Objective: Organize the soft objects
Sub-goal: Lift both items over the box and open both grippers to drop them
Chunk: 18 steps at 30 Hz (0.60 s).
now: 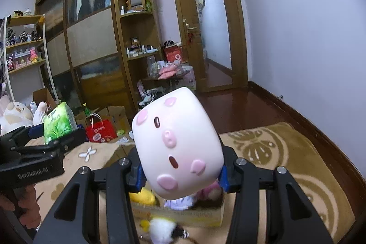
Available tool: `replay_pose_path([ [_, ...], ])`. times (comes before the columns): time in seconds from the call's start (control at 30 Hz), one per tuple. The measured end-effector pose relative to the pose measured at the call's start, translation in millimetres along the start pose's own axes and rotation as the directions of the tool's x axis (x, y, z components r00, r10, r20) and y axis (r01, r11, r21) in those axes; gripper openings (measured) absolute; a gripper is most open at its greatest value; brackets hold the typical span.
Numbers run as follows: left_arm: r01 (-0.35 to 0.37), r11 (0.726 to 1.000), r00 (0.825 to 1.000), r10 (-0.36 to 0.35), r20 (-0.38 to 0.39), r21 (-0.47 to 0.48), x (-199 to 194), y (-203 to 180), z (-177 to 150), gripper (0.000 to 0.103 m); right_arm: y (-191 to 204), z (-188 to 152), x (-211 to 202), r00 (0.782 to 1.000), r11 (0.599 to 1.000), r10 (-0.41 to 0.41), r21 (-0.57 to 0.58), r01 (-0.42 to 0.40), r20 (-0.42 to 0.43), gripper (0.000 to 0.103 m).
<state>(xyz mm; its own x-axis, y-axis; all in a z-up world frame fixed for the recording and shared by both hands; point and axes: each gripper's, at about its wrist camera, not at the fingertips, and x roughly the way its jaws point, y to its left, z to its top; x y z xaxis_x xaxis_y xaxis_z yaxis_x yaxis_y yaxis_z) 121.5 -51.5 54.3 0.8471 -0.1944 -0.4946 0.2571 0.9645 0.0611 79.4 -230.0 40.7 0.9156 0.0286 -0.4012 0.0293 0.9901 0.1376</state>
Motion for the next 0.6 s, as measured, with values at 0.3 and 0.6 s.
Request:
replay_pose_path([
  [0.3, 0.042, 0.999, 0.999, -0.042, -0.005, 0.003, 27.3, -1.5, 3.9, 0.088, -5.9, 3.5, 24.6, 1.0, 1.0, 0.002, -0.013, -0.002, -0.006, 0.052],
  [0.6, 0.081, 0.997, 0.993, -0.082, -0.09, -0.018, 61.9, -3.1, -20.4, 0.088, -13.8, -22.0, 55.9, 0.996, 1.0, 0.002, -0.005, -0.003, -0.094, 0.052],
])
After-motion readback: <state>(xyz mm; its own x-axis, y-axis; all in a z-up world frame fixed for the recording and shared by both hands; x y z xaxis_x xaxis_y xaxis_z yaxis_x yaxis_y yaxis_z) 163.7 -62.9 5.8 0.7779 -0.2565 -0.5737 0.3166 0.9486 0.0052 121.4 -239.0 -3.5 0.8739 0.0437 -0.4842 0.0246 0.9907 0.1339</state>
